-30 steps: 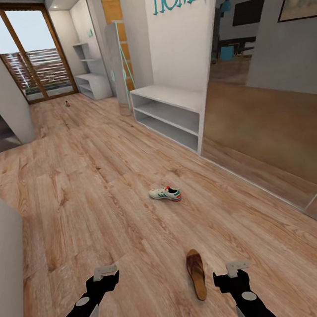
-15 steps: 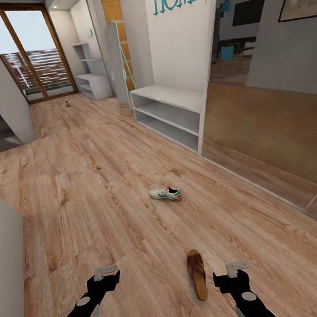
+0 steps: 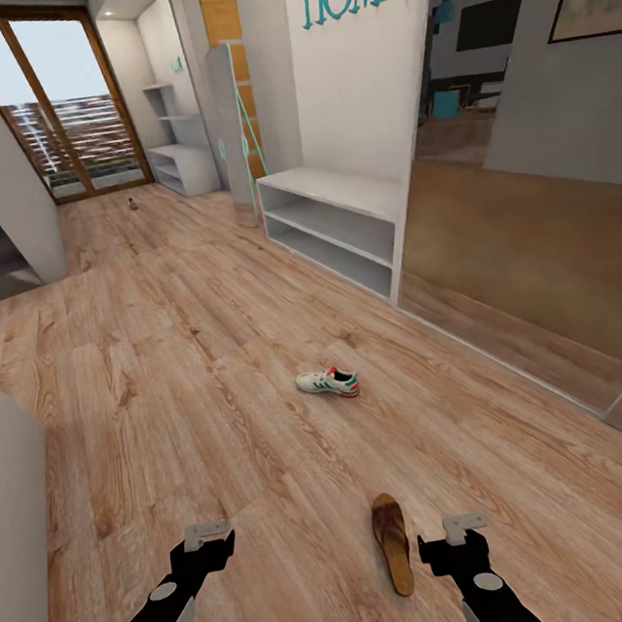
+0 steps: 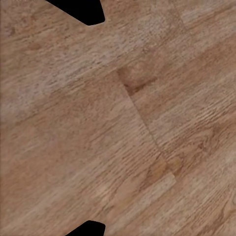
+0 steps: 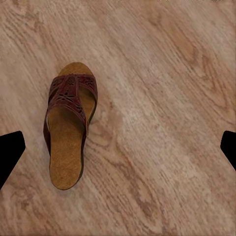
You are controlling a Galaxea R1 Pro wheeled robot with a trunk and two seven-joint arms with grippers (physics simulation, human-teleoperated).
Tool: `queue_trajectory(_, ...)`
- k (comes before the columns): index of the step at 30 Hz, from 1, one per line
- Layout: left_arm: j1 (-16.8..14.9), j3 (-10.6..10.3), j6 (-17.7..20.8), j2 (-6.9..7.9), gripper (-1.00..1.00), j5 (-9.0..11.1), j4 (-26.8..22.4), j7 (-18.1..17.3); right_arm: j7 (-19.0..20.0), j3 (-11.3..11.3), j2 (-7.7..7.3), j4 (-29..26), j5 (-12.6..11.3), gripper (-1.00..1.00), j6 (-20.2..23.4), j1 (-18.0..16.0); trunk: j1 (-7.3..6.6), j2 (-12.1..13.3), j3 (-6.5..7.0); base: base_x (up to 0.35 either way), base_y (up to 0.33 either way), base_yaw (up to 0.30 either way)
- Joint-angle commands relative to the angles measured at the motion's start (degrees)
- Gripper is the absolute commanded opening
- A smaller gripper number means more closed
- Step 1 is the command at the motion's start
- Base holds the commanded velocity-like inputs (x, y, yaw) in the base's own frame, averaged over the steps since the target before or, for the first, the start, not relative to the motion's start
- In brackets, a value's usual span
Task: Pick up the two gym shoes and the two sandals from the corridor floor and place them onto the hallstand (shoe rack) in the corridor, making sure they are on the rack and not on the floor. Arrange them so the two gym shoes are next to each other and the two sandals are next to each other.
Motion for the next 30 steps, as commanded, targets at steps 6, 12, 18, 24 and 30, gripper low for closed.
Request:
queue_trajectory(6, 0.0, 0.3, -0.2, 0.00, 1.00, 0.1, 0.1, -0.3, -0.4, 0.2, -0.03, -0.1, -0.1, 1.00, 0.4, 0.0, -0.01, 0.0, -0.04, 0.003, 0.004, 0.000)
queue_trajectory(12, 0.0, 0.3, -0.2, 0.08, 1.00, 0.0, 0.1, -0.3, -0.4, 0.2, -0.03, -0.1, -0.1, 1.00, 0.4, 0.0, -0.01, 0.0, -0.04, 0.000, 0.064, 0.000)
queue_trajectory(18, 0.0, 0.3, -0.2, 0.15, 1.00, 0.0, 0.0, -0.4, -0.4, 0.2, -0.03, -0.3, -0.1, 1.00, 0.4, 0.0, -0.01, 0.0, -0.04, 0.000, 0.021, 0.000)
queue_trajectory(24, -0.3, 0.3, -0.2, 0.26, 1.00, 0.0, -0.2, -0.4, -0.4, 0.2, -0.03, -0.4, -0.1, 1.00, 0.4, 0.0, -0.01, 0.0, -0.04, 0.000, 0.003, 0.000)
queue_trajectory(30, -0.2, 0.3, 0.0, 0.15, 1.00, 0.1, -2.0, -0.3, -0.4, 0.2, -0.03, -0.4, -0.1, 1.00, 0.4, 0.0, -0.01, 0.0, -0.04, 0.000, 0.000, 0.000)
